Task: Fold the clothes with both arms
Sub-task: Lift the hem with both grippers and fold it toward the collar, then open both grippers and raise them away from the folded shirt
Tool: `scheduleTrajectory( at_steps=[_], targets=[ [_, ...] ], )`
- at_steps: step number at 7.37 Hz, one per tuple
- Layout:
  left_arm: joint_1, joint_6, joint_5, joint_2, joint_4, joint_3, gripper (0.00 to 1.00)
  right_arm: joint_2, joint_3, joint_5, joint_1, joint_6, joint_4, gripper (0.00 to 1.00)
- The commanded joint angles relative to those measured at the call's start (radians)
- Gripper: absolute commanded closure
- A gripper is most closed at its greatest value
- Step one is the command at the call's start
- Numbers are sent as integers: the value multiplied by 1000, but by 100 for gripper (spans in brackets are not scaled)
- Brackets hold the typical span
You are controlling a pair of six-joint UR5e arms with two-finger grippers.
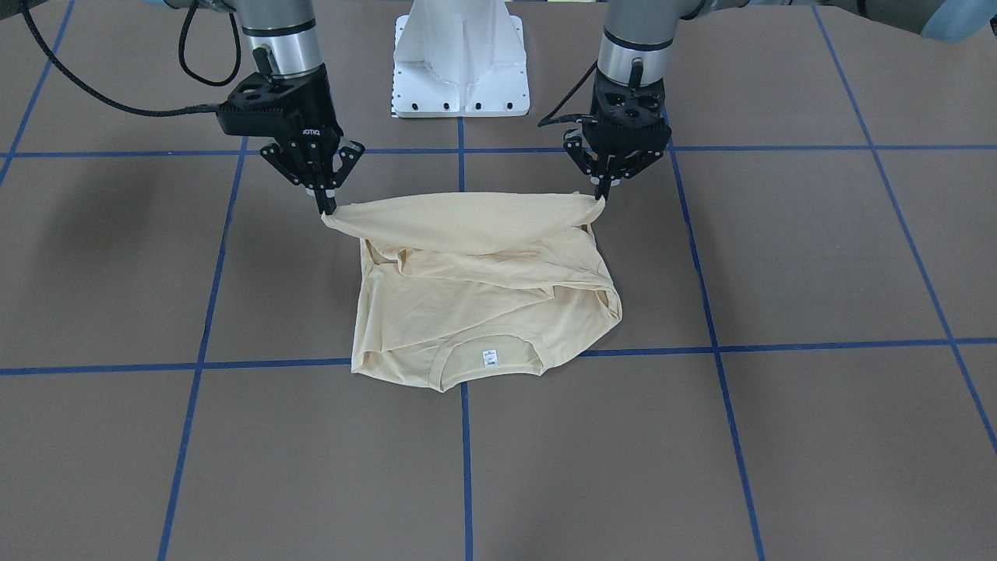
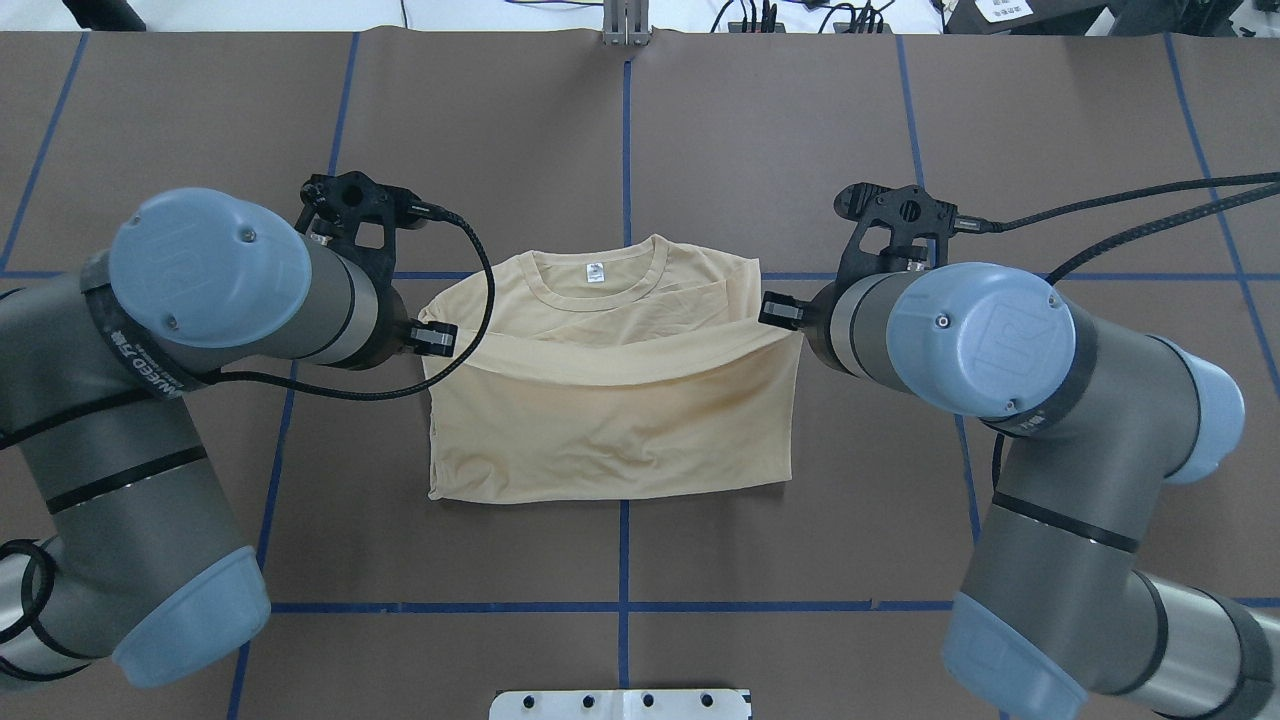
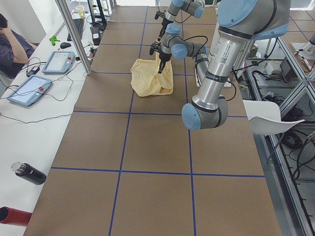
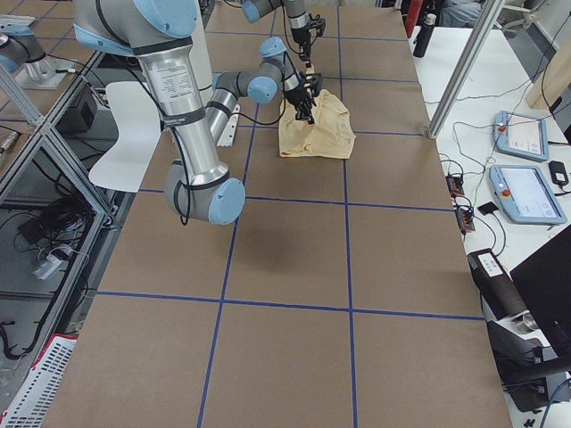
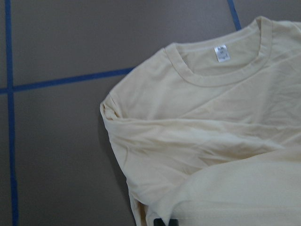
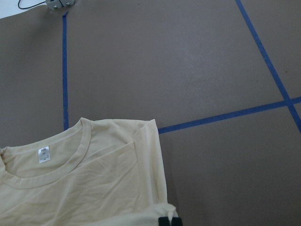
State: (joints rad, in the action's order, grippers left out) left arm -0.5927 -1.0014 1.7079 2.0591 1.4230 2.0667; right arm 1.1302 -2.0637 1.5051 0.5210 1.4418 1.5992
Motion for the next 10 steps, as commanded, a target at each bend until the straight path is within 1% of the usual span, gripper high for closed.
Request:
scheduleTrajectory(
  at_steps=[1,2,3,4,5,6,7,8,9,10],
  targets=[
    [-57,50,-16,15,28,-33,100,-84,123,7,46,-3,-35,100],
    [-71,72,-16,13,39,-46,100,-86,143,6,48,-4,-36,100],
    [-70,72,-16,15,87,-115,100,-89,171,1,50,-4,-48,100],
    [-70,72,-19,18,202,-222,100,-134,262,-2,51,-4,-85,100],
    [-70,72,-40,29,293,-314,100,-189,375,-2,54,-4,-129,100],
    [-70,72,-48,45,344,-391,100,-214,469,-2,60,-6,-190,100],
    [-70,73,-56,49,370,-427,100,-216,529,-2,73,-33,-258,100],
    [-71,76,-68,49,378,-433,90,-217,546,3,92,-49,-268,63],
    [-78,151,-68,49,385,-425,1,-224,547,18,115,-50,-268,1],
    [-103,227,-56,32,414,-390,0,-224,539,134,160,-61,-265,0]
  ],
)
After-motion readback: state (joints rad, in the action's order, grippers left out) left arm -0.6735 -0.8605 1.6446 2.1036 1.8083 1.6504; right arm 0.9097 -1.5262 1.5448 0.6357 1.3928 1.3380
